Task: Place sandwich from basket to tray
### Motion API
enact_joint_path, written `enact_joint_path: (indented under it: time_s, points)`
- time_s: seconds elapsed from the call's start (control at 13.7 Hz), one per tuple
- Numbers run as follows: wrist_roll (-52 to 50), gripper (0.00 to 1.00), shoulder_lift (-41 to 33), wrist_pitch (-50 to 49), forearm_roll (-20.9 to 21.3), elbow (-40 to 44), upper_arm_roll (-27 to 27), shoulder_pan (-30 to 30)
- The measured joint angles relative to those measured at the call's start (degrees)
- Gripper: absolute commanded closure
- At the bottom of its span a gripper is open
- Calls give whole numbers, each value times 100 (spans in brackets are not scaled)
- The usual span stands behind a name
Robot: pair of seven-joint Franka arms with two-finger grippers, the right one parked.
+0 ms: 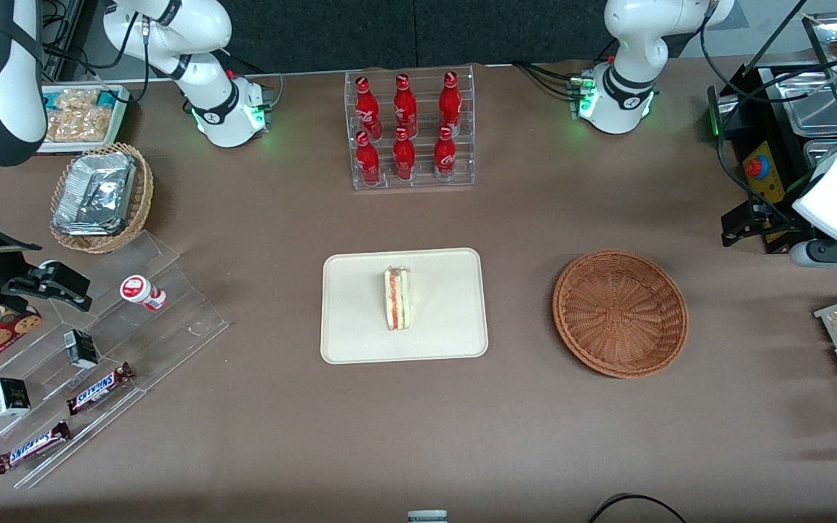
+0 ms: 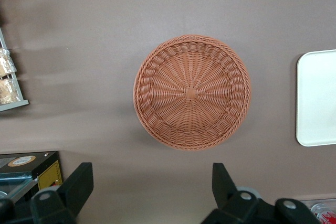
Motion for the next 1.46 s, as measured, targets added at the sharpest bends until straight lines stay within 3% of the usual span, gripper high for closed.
enact_joint_path:
  time_s: [0.44, 0.8, 1.46]
  points:
    - [-2, 0, -56, -103, 15, 47, 189, -22]
    - [-1, 0, -54, -112, 15, 47, 619, -472]
    - [-1, 0, -60, -111, 15, 140, 659, -557]
